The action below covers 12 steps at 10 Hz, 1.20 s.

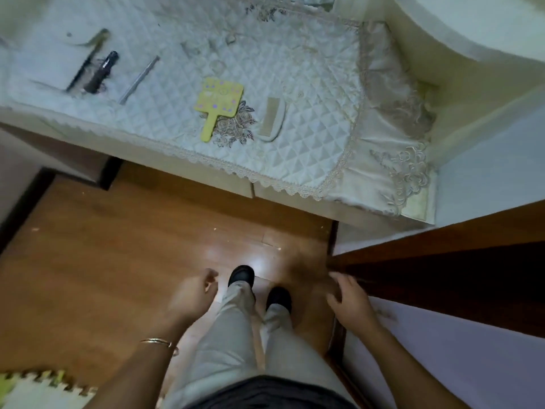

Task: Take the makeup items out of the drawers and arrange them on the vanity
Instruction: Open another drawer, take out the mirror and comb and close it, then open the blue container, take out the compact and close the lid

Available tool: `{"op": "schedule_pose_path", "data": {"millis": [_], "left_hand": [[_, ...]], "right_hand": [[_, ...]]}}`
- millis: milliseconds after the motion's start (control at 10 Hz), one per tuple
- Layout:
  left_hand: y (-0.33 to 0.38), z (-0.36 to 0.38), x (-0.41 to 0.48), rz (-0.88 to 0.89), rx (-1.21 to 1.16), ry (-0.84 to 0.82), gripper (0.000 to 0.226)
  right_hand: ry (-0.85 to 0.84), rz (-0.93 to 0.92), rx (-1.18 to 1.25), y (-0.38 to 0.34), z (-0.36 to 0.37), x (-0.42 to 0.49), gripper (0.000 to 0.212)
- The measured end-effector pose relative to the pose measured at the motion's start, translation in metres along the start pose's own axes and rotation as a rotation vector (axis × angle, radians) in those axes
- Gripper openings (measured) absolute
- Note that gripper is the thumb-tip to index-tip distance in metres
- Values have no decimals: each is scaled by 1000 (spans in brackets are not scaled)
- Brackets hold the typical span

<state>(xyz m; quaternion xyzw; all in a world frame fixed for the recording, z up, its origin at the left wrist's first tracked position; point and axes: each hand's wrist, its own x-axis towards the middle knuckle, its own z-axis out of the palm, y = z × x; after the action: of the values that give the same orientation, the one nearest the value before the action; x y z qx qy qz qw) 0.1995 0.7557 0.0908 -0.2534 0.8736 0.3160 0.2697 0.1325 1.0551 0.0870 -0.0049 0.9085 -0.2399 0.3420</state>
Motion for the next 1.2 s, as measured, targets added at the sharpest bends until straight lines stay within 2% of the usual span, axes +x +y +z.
{"op": "schedule_pose_path", "data": {"millis": [100,200,300,400,500,600,800,900,1000,1100,1200], "left_hand": [[-70,25,-39,-276,-155,-40,25],[-127,41,-78,-530,-280,-94,28],[-166,53,-100,-695,-497,-98,19],[-195,44,-107,-696,-582,-56,19],[-229,23,-109,-741,-779,16,24],[-267,-15,-111,-761,-931,116,19],[-361,-82,-132,-788,-1152,360,25],[-394,-100,-137,-838,-1190,413,17],[-414,-110,-134,-879,-1254,399,12],[-424,-118,-123,-915,-1329,316,10],[-439,-135,-103,-926,-1382,216,10]], "right_hand": [[-397,173,8,8,29,-16,47],[-415,277,-8,0,42,-22,48],[-430,287,-69,-28,51,-17,42],[-381,231,-118,-71,59,-4,35],[-336,182,-146,-125,75,17,31],[-348,173,-76,-190,107,33,28],[-376,-12,-42,-339,193,21,4],[-410,-62,-11,-385,223,21,11],[-458,-114,-85,-417,234,27,2],[-497,-53,-157,-435,241,41,4],[-474,27,-275,-450,254,66,20]]}}
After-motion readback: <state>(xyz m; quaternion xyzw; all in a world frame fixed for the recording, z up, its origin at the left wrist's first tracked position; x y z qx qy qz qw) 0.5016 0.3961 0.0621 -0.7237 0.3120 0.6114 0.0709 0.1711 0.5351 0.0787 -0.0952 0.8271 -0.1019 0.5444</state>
